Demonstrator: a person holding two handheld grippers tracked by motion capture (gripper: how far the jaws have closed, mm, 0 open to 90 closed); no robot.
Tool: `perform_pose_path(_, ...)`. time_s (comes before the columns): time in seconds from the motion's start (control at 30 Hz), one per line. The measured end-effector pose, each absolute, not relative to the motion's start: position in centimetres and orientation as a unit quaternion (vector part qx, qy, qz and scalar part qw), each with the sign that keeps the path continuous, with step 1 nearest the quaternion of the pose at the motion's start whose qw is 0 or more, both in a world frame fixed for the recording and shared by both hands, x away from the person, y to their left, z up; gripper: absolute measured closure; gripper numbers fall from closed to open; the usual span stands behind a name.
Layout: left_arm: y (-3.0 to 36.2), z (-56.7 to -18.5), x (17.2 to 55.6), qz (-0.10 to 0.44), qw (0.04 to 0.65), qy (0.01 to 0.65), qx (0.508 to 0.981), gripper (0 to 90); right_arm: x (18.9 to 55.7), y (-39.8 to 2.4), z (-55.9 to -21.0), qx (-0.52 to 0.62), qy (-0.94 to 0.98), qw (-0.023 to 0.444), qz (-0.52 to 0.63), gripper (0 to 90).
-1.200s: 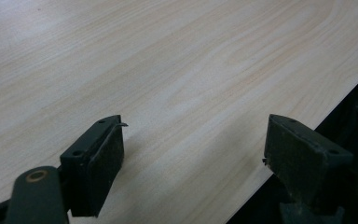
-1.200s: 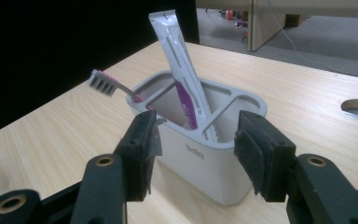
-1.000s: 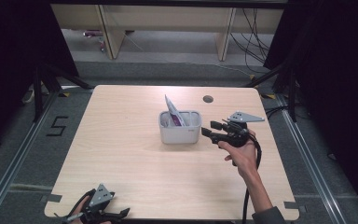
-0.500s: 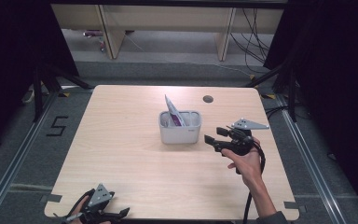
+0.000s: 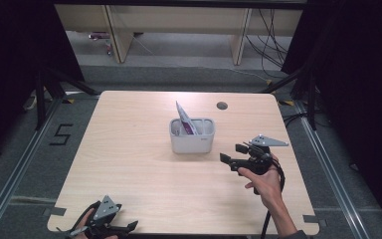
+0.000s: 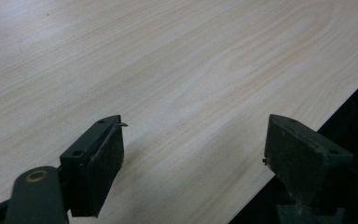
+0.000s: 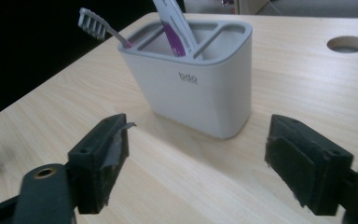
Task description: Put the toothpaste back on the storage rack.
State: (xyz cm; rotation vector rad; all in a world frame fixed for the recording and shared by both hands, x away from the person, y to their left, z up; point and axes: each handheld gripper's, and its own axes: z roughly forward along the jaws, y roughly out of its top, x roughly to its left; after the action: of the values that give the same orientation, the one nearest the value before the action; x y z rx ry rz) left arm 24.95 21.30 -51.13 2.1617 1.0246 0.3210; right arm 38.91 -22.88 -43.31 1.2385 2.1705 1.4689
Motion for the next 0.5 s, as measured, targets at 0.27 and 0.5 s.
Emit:
perform_pose_path(0.27, 21.2, -51.0, 24.9, 0.126, 0.35, 0.393, 0.841, 19.3, 38.1, -22.2, -44.1, 0.413, 0.76, 0.109, 0.489, 18.6)
perform_pose_path(0.5, 21.0, -51.1, 25.0, 0.124, 0.354, 0.394, 0.839, 19.3, 37.4, -21.8, -44.4, 0.398, 0.775, 0.108, 0.478, 18.8)
